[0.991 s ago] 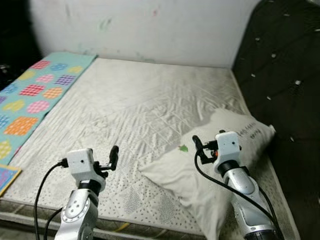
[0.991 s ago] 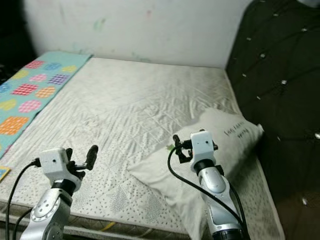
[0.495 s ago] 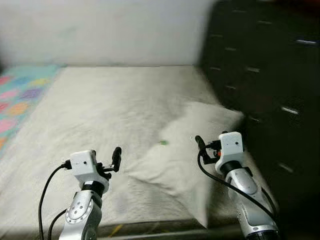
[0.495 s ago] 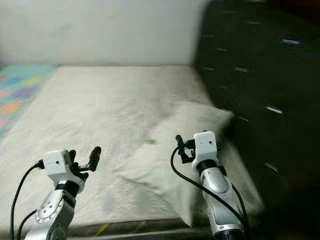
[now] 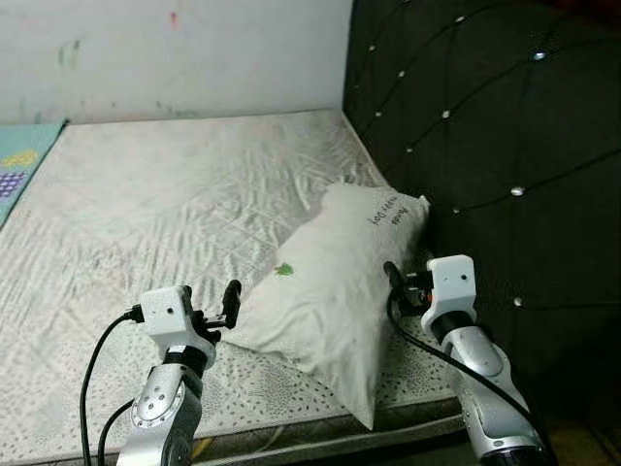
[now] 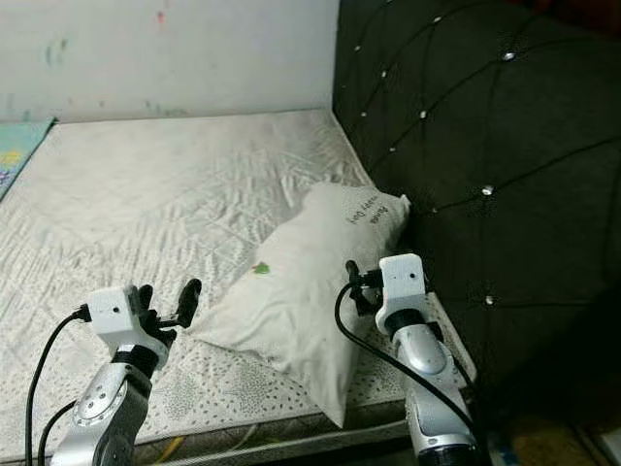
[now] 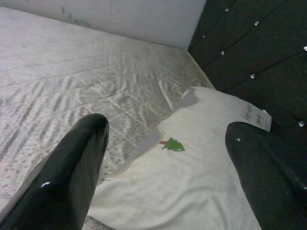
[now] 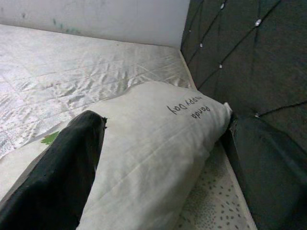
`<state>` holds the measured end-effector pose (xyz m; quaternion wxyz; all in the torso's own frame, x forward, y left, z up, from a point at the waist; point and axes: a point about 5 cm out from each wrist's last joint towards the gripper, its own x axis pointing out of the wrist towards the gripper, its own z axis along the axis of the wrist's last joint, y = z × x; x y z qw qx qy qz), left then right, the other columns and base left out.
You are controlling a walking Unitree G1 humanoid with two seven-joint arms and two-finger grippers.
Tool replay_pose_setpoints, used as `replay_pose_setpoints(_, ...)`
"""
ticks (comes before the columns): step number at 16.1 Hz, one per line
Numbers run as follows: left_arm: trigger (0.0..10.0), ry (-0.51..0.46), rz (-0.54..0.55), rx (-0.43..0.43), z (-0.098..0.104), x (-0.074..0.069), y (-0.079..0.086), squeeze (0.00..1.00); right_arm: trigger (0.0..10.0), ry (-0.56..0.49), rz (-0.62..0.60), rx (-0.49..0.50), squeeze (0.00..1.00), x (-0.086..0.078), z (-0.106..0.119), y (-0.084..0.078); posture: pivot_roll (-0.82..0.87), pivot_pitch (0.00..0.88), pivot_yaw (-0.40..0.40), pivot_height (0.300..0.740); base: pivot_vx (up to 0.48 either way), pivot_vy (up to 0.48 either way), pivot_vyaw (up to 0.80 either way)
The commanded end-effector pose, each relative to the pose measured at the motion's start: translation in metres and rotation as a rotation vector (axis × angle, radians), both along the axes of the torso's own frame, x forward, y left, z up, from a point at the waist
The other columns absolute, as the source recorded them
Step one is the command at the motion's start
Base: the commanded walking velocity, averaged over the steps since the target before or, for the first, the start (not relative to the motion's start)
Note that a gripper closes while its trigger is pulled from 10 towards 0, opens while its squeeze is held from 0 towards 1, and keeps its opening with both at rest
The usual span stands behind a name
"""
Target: Clean up the room
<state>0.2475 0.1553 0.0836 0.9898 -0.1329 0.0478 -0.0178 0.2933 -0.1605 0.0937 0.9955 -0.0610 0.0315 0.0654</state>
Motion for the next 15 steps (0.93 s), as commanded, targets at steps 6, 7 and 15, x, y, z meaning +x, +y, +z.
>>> replay_pose_setpoints(6, 10.0, 0.010, 0.010, 0.004, -0.001, -0.003, 0.002, 0.00, 10.0, -0.002, 0.009, 0.004, 0.00, -0.001, 0.000, 0.002, -0.10, 0.000, -0.002, 0.740, 0.000, 0.000, 0.00)
replay_pose_setpoints(7, 10.0, 0.011, 0.011, 0.003, -0.001, -0.003, 0.002, 0.00, 10.0, 0.000, 0.009, 0.002, 0.00, -0.001, 0.000, 0.002, -0.10, 0.000, -0.002, 0.740, 0.000, 0.000, 0.00)
replay_pose_setpoints(15, 10.0, 0.026, 0.030, 0.002, 0.000, -0.011, 0.005, 0.00, 10.0, 0.095, 0.109, 0.045, 0.00, -0.015, -0.013, 0.017, -0.09, 0.020, -0.003, 0.740, 0.000, 0.000, 0.00)
